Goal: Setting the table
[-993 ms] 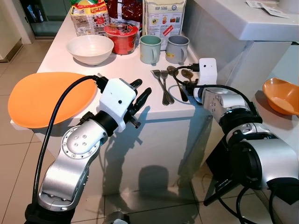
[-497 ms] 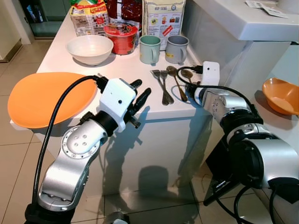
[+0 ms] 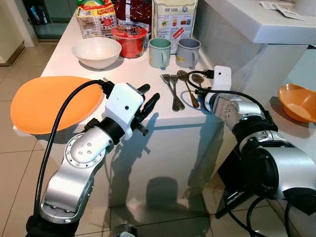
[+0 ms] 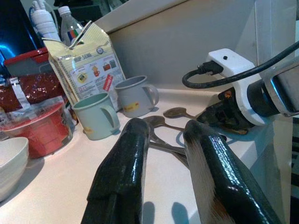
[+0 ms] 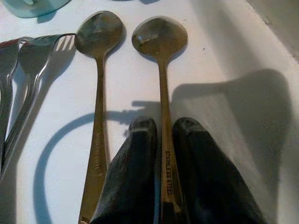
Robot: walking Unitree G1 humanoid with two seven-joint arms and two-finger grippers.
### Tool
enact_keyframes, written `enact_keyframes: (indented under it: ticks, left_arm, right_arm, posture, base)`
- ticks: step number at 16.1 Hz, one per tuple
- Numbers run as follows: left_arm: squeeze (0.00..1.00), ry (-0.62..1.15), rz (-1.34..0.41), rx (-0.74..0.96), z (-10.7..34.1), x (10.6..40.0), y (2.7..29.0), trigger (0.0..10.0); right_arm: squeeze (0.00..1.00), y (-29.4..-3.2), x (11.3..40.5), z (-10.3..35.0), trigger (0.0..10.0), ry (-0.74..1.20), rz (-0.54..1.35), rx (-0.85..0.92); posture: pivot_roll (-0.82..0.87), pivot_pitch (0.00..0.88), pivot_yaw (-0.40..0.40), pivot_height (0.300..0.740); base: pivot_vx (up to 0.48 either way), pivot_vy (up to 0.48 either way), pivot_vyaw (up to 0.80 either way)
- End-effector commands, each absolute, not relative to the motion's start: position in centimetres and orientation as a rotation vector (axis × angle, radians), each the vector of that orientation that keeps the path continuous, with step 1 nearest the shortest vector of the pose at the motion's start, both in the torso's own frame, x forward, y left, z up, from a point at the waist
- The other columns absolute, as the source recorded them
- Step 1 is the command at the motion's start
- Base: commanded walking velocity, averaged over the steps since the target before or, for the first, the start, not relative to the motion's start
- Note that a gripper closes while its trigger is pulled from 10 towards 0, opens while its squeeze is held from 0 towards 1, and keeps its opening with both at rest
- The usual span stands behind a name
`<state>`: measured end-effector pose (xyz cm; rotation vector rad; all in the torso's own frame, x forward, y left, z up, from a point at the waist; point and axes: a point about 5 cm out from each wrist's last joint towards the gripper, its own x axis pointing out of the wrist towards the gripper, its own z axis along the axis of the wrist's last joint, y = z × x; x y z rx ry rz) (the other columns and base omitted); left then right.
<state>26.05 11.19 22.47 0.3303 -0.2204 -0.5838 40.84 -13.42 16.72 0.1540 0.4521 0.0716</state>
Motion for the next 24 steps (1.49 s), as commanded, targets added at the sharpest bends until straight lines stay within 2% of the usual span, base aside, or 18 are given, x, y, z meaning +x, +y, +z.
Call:
enact_keyframes:
  ticks: [1,11,17,24]
  left_arm:
    - [0.0,-0.223,-0.607,0.33,22.6,25.8,11.0,10.0]
    - [0.0,-0.231,-0.605,0.33,22.7,26.0,11.0,10.0]
    - [0.0,-0.246,-0.584,0.328,23.1,26.2,11.2,10.0]
    - [0.0,-0.232,-0.531,0.34,22.8,26.8,11.6,10.0]
  right_arm:
    - [0.0,-13.7,40.4,15.6,0.0,0.514,0.063,0.162]
    - [0.0,-14.0,40.9,16.6,0.0,0.439,0.024,0.187]
    - [0.0,-12.4,41.3,19.6,0.0,0.292,0.087,0.083]
    - [0.0,-11.2,40.2,20.1,0.0,0.195,0.172,0.0]
  posture:
    - [0.09,0.02,-0.036,0.74]
    - [0.09,0.013,-0.033,0.74]
    - [0.09,0.007,-0.027,0.74]
    - [0.09,0.0,-0.019,0.74]
  base:
    - [0.0,0.0,0.0]
    - [0.0,0.0,0.0]
    - [0.0,0.0,0.0]
    - [0.0,0.0,0.0]
